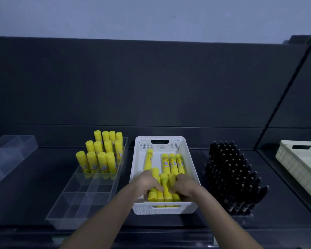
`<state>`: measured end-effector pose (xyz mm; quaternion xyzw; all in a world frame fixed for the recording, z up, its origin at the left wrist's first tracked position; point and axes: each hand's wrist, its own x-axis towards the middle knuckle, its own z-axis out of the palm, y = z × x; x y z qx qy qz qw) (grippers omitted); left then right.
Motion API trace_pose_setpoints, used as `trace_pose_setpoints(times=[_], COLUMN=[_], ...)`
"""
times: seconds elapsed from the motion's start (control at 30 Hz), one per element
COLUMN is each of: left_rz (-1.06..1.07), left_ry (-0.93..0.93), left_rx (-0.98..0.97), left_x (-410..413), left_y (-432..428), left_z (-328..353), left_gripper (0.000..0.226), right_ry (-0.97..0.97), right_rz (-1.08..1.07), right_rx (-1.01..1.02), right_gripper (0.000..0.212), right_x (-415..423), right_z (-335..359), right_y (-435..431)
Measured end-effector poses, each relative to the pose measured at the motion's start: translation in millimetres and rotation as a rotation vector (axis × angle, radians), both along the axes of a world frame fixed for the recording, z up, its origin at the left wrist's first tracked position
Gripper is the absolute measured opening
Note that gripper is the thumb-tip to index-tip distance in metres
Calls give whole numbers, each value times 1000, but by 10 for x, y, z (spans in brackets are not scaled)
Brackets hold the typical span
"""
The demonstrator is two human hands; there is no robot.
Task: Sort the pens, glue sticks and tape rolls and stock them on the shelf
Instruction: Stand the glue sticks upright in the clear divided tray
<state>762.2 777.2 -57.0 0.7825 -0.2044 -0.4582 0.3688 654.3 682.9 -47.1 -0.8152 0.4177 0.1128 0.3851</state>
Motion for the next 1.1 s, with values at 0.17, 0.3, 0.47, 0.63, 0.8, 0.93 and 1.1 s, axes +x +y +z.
trace_pose_setpoints(times=[0.17, 0.3, 0.47, 0.63, 0.8, 0.93, 1.1], left_rz=[116, 194, 226, 286, 374, 434, 451], left_ry=[100, 212, 22, 6, -21, -53, -78], left_rx=[-108, -299, -446, -600, -669, -698, -681], left_x=[22, 31, 32, 90, 115, 244, 527], left_y=[19, 33, 142, 421, 715, 1001, 1466], left_z=[50, 114, 330, 417, 483, 535, 564], left_gripper=[39, 15, 17, 17, 22, 23, 22], right_ry=[-263, -578, -675, -879, -899, -874, -891], right_rz=[-137, -270, -277, -181, -17, -2, 11], right_rx=[208, 437, 198, 324, 559, 625, 432], right_gripper=[39, 29, 27, 26, 20, 13, 6], right_x=[-2, -20, -24, -62, -20, 137, 456], right_z=[-8, -1, 32, 246, 408, 430, 460], right_y=[-36, -37, 24, 96, 327, 533, 818])
